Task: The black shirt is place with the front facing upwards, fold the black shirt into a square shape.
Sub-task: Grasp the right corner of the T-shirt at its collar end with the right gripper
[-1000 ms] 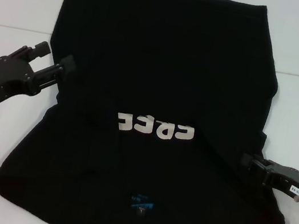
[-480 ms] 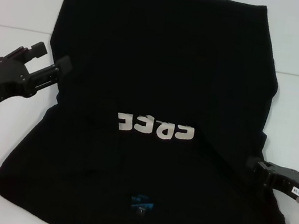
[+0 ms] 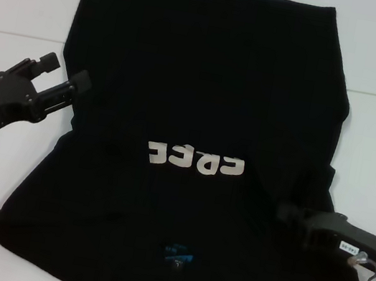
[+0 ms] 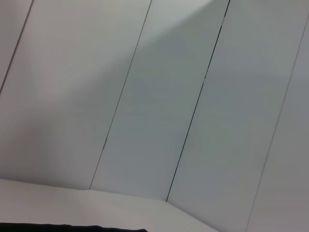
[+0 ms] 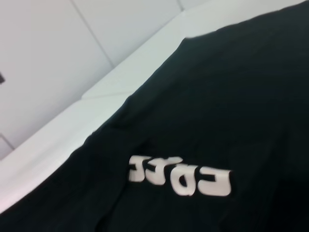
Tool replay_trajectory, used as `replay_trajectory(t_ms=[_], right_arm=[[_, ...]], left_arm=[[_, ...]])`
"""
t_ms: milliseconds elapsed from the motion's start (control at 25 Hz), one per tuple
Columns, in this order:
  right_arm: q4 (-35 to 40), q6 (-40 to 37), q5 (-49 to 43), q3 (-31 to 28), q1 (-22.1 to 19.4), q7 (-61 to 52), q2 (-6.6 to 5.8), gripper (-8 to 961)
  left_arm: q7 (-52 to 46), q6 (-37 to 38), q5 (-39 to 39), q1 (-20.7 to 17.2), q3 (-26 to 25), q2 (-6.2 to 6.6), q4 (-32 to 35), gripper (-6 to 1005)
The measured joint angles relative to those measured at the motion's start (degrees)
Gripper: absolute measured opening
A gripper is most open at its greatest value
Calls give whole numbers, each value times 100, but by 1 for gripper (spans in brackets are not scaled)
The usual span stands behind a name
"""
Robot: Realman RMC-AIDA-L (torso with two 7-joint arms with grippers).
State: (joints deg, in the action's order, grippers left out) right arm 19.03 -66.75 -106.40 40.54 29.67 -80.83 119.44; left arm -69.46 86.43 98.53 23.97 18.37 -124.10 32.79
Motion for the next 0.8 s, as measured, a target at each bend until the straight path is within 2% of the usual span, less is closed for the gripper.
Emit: replay_trajectory(t_ms=[600,800], right_arm=[[11,351,5,1103,163,-6,0,7],[74,369,28,1163,191,65,16,8]], left_arm=[[3,-1,0,35,6,0,-4,878],[10,-2,0,44,18,0,-19,878]])
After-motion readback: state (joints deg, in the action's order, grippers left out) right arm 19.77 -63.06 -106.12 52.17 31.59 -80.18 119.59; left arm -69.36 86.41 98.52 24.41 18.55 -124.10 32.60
